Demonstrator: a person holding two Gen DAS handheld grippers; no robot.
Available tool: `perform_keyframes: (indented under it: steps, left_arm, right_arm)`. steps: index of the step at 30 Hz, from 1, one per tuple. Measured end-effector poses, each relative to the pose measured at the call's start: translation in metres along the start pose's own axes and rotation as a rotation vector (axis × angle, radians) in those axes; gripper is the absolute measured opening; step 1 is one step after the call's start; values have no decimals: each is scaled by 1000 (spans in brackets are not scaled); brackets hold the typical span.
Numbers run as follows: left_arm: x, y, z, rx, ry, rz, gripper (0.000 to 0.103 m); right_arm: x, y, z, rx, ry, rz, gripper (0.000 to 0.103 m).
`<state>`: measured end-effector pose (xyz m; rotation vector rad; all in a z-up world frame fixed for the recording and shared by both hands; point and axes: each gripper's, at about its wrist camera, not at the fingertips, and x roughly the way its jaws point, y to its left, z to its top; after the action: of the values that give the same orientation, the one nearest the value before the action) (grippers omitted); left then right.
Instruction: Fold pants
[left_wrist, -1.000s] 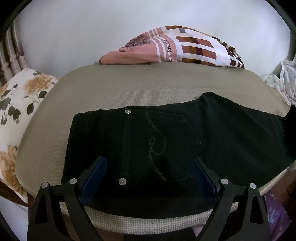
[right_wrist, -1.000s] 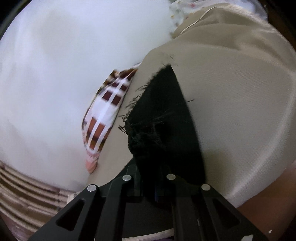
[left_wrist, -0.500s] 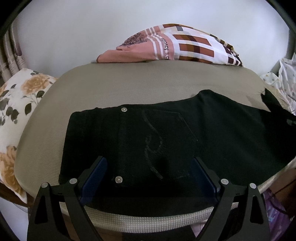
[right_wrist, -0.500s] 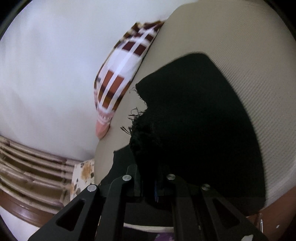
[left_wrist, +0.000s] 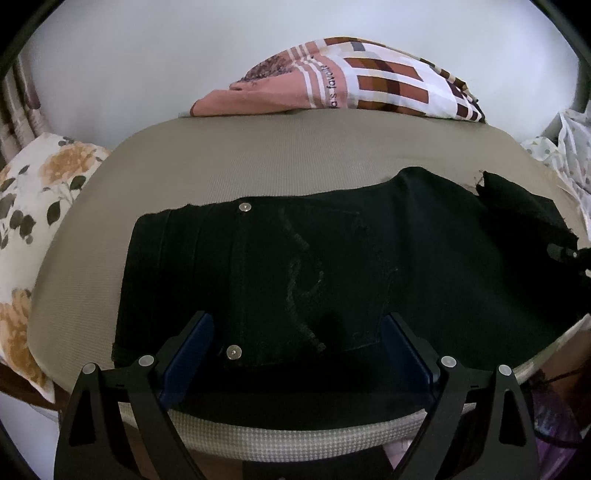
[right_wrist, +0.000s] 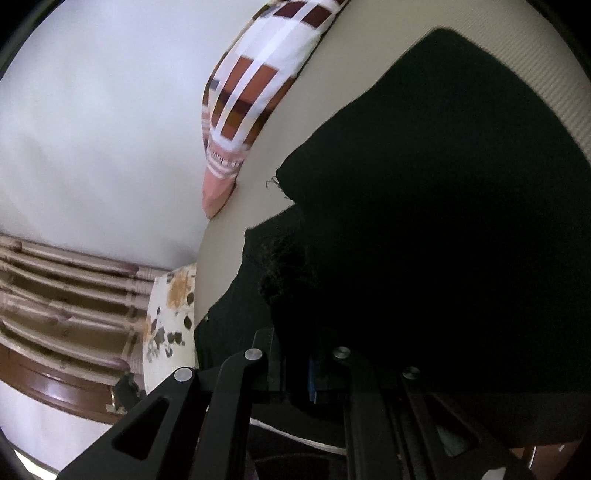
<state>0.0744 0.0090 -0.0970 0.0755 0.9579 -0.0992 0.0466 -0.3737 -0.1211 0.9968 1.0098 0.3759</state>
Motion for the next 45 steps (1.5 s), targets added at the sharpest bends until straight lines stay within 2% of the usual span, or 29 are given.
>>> perform_keyframes:
  steps: [12, 20, 31, 43, 45]
  left_arm:
    - [8, 5, -2, -32, 36, -15, 92]
    - [12, 1, -2, -12, 47, -15, 92]
    - [13, -1, -2, -8, 54, -16, 92]
    - [16, -3, -4, 6, 67, -14, 92]
    - [16, -4, -4, 9, 69, -13, 92]
  right_arm:
    - [45, 18, -22, -68, 104, 7, 9]
    - [51, 23, -27, -105, 111, 8, 9]
    - [64, 39, -43, -227, 154, -30, 10]
    - [70, 43, -50, -276, 172, -46, 14]
    - [71, 44, -51, -276, 181, -36, 17]
